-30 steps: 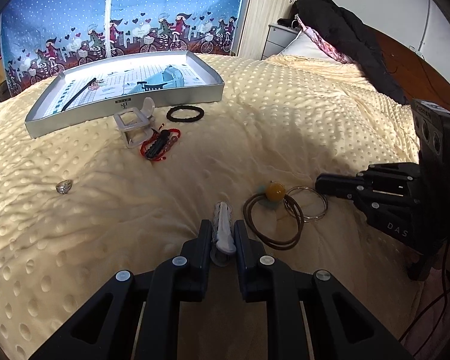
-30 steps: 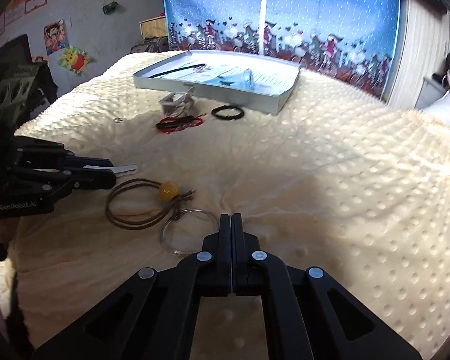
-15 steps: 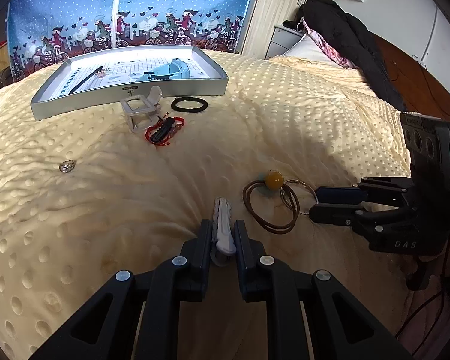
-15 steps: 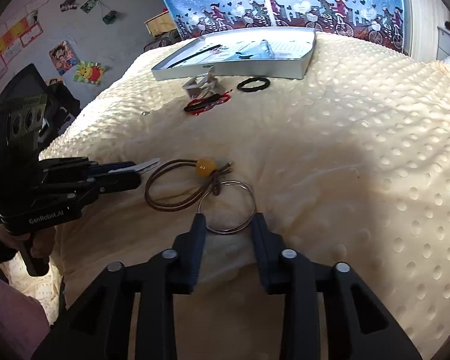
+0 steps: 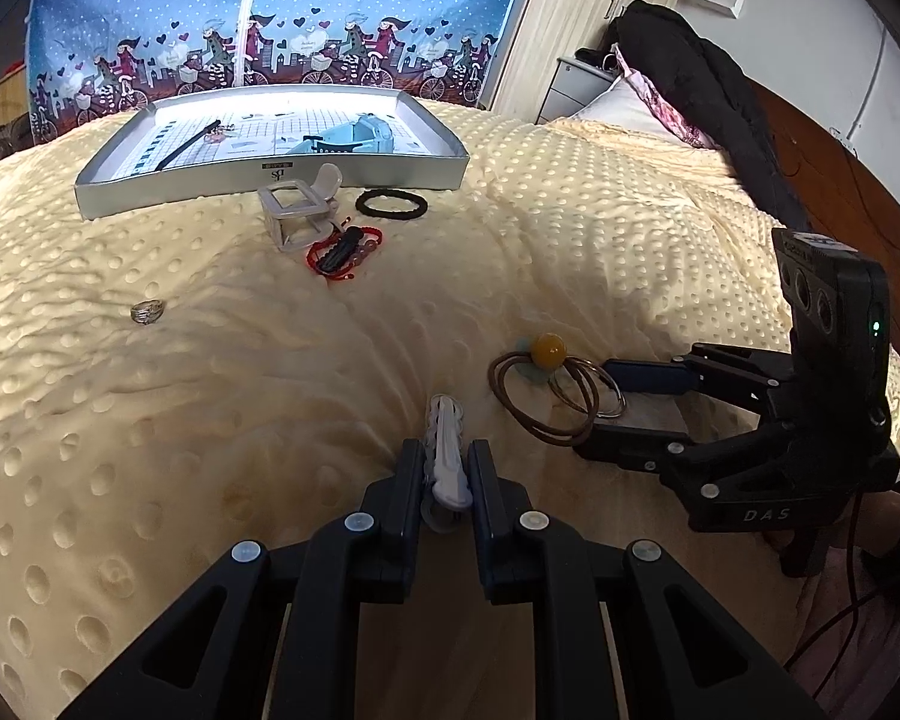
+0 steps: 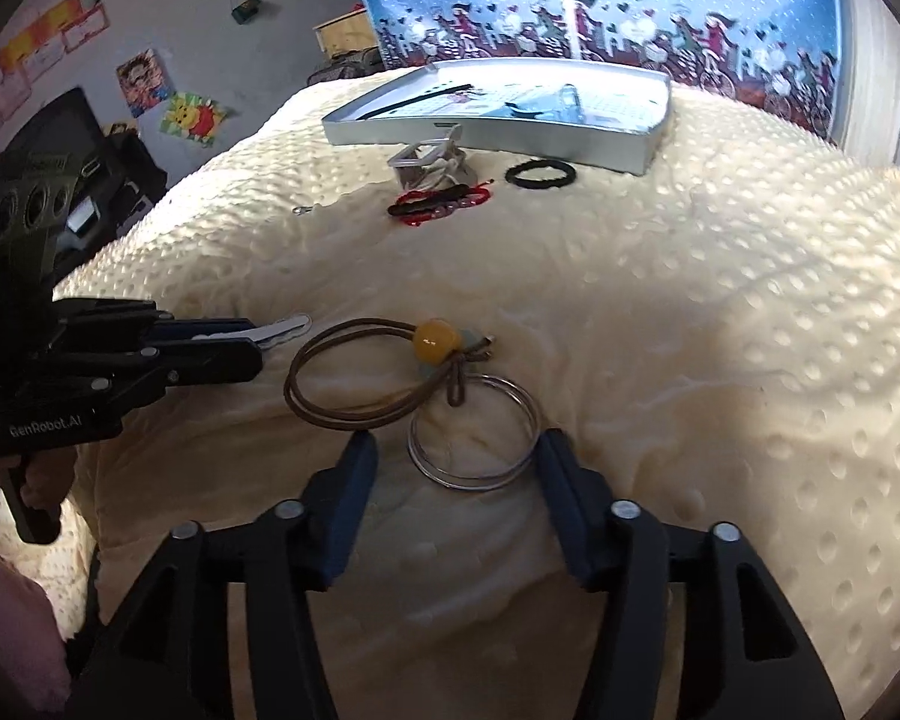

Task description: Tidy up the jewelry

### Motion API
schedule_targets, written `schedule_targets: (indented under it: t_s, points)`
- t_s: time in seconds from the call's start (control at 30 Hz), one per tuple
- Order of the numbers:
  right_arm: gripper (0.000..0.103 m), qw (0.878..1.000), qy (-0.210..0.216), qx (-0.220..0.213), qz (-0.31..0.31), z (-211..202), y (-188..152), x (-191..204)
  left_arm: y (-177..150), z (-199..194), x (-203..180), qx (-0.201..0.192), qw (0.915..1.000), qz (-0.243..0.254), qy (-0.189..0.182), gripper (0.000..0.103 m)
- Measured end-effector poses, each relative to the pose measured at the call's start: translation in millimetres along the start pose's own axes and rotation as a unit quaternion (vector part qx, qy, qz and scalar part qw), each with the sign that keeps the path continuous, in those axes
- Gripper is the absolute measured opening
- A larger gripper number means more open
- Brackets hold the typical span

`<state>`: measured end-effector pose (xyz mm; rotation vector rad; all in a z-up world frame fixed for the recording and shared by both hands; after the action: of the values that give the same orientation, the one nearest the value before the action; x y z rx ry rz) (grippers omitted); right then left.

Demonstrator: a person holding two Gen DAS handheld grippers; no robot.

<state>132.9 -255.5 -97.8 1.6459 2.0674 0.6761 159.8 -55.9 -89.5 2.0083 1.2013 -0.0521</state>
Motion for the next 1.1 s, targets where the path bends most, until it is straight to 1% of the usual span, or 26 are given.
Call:
schedule_targets:
  t_s: [0.07,0.13,0.2,0.23,0.33,0.43,0.6,0.67,0.87,1.03,1.1]
  points:
    - [0.053,1.000,-0.006,-0.006,-0.009,1,1,2,0,0,1,0.000,1.0000,-0.001,-0.001,0.014]
    - [0.052,1.000,-0.005,-0.007,-0.006,3,3,-1,0,1,2,0.000,1.0000,-0.004,-0.002,0.014]
    - [0.047,1.000,-0.006,-0.010,0.002,1,2,-3,0,1,2,-0.001,1.0000,-0.006,-0.002,0.014]
    - [0.041,1.000,-0.009,-0.012,0.005,0,2,-5,0,1,2,-0.001,1.0000,-0.006,-0.002,0.014]
    - [0.041,1.000,-0.004,-0.015,0.010,-2,1,-7,0,0,3,-0.001,1.0000,-0.006,-0.002,0.014]
    - [0.040,1.000,-0.009,-0.020,0.000,-5,0,-3,0,0,2,-0.003,1.0000,-0.007,-0.003,0.014]
    - [0.040,0.999,-0.039,-0.029,-0.018,-22,-6,-1,-3,-5,0,-0.007,1.0000,-0.002,-0.002,0.014]
    - [0.040,0.998,-0.049,-0.035,-0.023,-32,-10,-2,-5,-8,-3,-0.015,0.9999,0.003,0.006,0.014]
    - [0.040,0.995,-0.068,-0.075,-0.020,-58,-9,-8,-3,-16,-14,-0.038,0.9990,0.021,0.011,0.014]
    - [0.040,0.992,-0.068,-0.105,-0.015,-68,-5,-10,4,-26,-23,-0.057,0.9974,0.040,0.019,0.014]
    - [0.040,0.991,-0.065,-0.115,-0.014,-69,2,-11,12,-32,-24,-0.066,0.9966,0.045,0.021,0.014]
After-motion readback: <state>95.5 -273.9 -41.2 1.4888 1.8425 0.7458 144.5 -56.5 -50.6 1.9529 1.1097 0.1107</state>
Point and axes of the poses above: each gripper's, at about its wrist camera, not at the fingertips, and z roughly the way its jaws point, x to its left, y to its top, the point moved 1 cm from there along z, roughly the way its jaws point, and after that the axes turned 13 degrees about -y, right-handed, at the moved point
